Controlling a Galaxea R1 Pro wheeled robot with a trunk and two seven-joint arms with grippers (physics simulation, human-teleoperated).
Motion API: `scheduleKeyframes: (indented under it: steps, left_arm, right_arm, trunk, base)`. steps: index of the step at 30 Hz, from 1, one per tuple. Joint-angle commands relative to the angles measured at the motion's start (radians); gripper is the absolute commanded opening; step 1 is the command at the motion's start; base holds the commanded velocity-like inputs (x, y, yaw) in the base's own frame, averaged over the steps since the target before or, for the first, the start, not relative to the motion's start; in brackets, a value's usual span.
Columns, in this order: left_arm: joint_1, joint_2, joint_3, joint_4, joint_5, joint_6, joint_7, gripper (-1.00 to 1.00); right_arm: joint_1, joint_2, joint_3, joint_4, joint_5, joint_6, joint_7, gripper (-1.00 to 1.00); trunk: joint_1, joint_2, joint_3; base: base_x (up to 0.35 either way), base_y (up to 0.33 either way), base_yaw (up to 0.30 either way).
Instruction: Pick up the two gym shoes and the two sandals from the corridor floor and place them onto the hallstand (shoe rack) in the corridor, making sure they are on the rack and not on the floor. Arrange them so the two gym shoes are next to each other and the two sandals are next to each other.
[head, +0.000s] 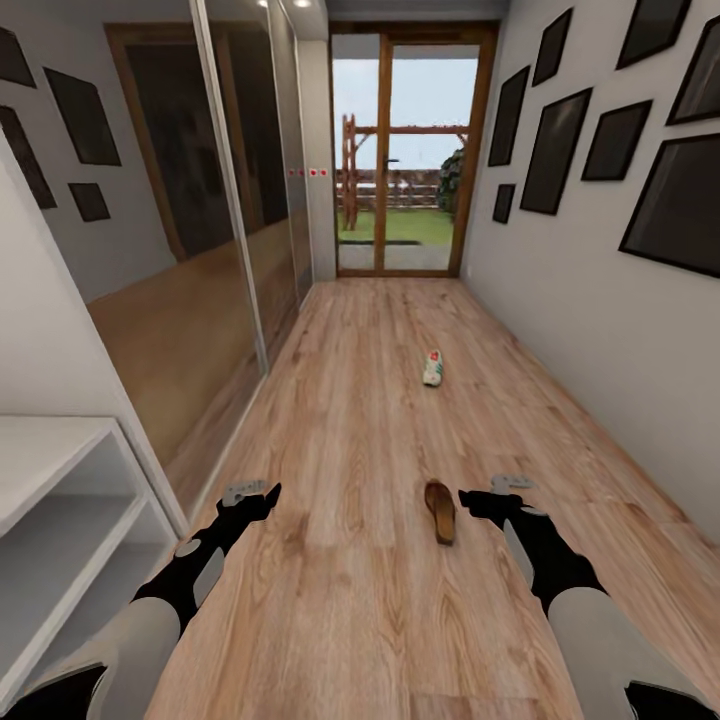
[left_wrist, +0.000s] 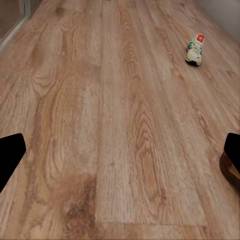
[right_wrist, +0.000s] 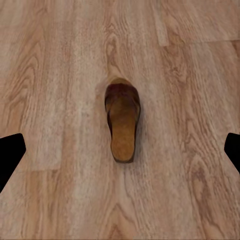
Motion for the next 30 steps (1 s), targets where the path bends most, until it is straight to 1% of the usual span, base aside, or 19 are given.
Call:
scheduleKeyframes:
  steps: [1,17,26,29,30]
  left_arm:
    - [-0.001,-0.001,0.008,0.001,-0.002,-0.002,-0.008,1.00]
    - [-0.001,-0.003,0.008,0.001,-0.003,-0.002,-0.008,1.00]
    - [-0.004,-0.003,0.005,-0.010,-0.010,0.008,-0.004,1.00]
    - [-0.008,-0.002,0.005,-0.023,-0.011,0.048,-0.003,1.00]
    - [-0.010,-0.002,0.005,-0.040,-0.012,0.084,-0.001,1.00]
  right_arm:
    - [0.000,0.001,-0.006,-0.002,0.009,0.005,0.008,1.00]
    - [-0.001,0.002,-0.006,-0.004,0.010,0.005,0.008,1.00]
    - [-0.001,0.002,-0.006,-0.007,0.012,0.015,0.003,1.00]
    - [-0.001,0.002,-0.006,-0.008,0.015,0.017,0.003,1.00]
    - [-0.001,0.002,-0.006,-0.006,0.015,0.018,0.000,1.00]
  trunk:
    - [0.000,0.000,-0.001]
    - [0.000,0.000,-0.001]
    - [0.000,0.000,-0.001]
    - [0.000,0.000,-0.001]
    - [0.000,0.000,-0.001]
  base:
    - [0.316,0.125,0.000]
    - [0.339,0.017,0.000]
    - [0.056,0.000,0.000]
    - [0.006,0.000,0.000]
    - [0.003,0.000,0.000]
